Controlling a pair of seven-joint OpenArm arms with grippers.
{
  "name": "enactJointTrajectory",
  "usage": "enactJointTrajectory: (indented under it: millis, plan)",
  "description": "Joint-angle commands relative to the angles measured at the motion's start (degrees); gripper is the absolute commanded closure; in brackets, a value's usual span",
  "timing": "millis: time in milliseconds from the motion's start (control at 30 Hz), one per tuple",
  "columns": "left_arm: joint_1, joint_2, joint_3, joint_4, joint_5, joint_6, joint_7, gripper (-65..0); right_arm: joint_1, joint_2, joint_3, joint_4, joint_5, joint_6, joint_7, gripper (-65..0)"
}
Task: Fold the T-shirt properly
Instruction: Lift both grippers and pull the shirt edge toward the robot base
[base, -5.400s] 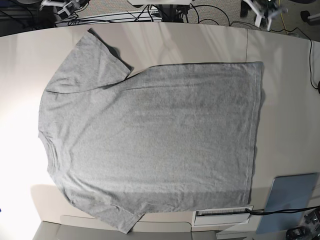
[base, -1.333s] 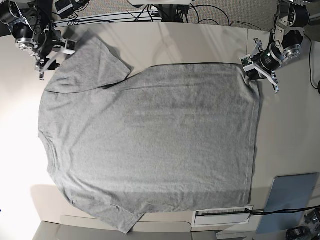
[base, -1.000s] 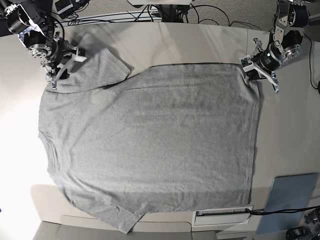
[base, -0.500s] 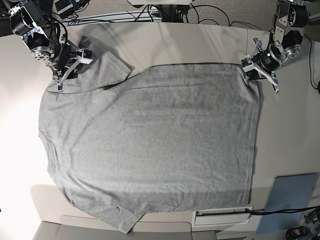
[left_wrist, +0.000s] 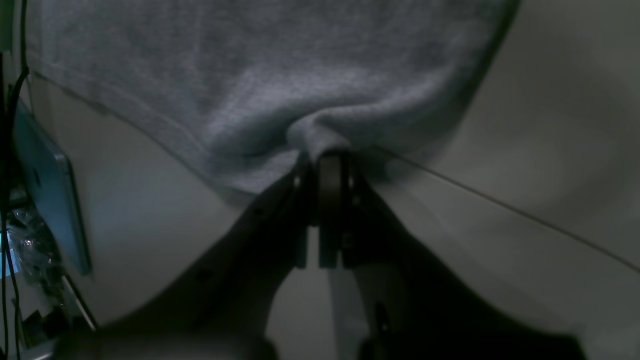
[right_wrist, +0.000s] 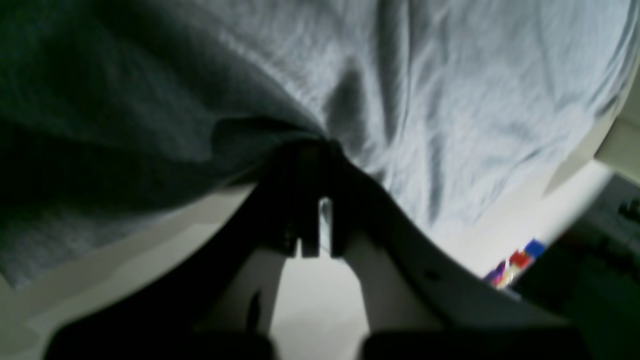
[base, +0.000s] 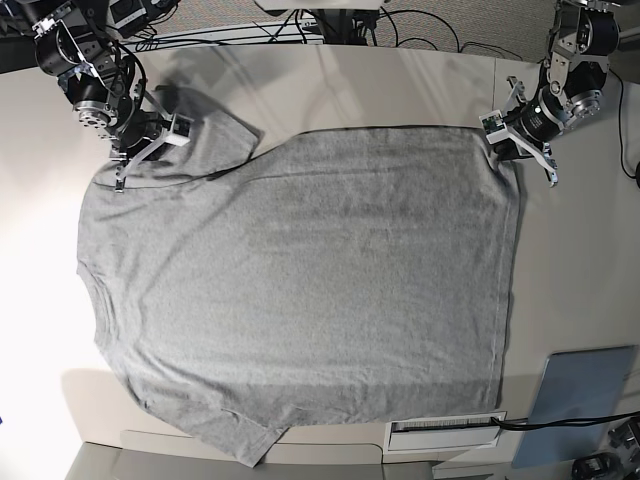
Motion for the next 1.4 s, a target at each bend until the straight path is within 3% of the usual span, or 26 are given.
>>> enactJointTrajectory:
  millis: [0, 100, 200, 267, 400, 633, 967, 1267, 1367]
  plan:
    - [1.36, -0.17, 0.83, -1.01, -0.68, -5.46, 2.43, 0.0, -0.63, 0.90, -0.20, 0.24, 1.51, 2.64, -4.57, -0.1]
    - [1.49, -0.66, 0.55, -0.85, -11.54, -5.46, 6.86, 0.0, -1.14, 2.27, -0.20, 4.20, 5.66, 1.90, -10.47, -0.1]
    - [1.79, -2.29, 0.55, 1.11, -19.06, -5.46, 16.52, 0.0, -3.28, 5.20, -0.09, 8.63, 6.08, -1.31, -12.13, -0.1]
    - [3.28, -4.09, 0.48, 3.91, -23.02, -5.46, 19.96, 0.0, -5.14, 6.84, -0.09, 10.82, 6.08, -1.66, -13.16, -0.1]
    - [7.89, -6.38, -0.79, 11.04, -26.67, -5.46, 24.70, 0.0, -8.92, 8.13, -0.09, 13.33, 6.05, -2.32, -15.91, -0.1]
    - [16.24, -6.36, -10.38, 20.22, -35.19, -5.46, 28.57, 0.0, -15.72, 8.15, -0.09, 16.55, 6.05, -4.76, -18.64, -0.1]
    - [24.63, -6.36, -16.96, 23.98, -36.17, -5.46, 30.01, 0.0, -24.68, 8.13, -0.09, 24.68, 5.66, -6.93, -24.59, -0.1]
    - [26.36, -6.36, -16.96, 24.00, -36.02, -5.46, 31.54, 0.0, -30.34, 8.13, -0.09, 26.36, 1.27, -11.54, -25.44, -0.1]
    - [25.83, -6.36, -16.96, 24.17, -36.02, -5.46, 31.52, 0.0, -30.25, 8.13, -0.09, 27.76, -3.89, -15.30, -25.31, -0.1]
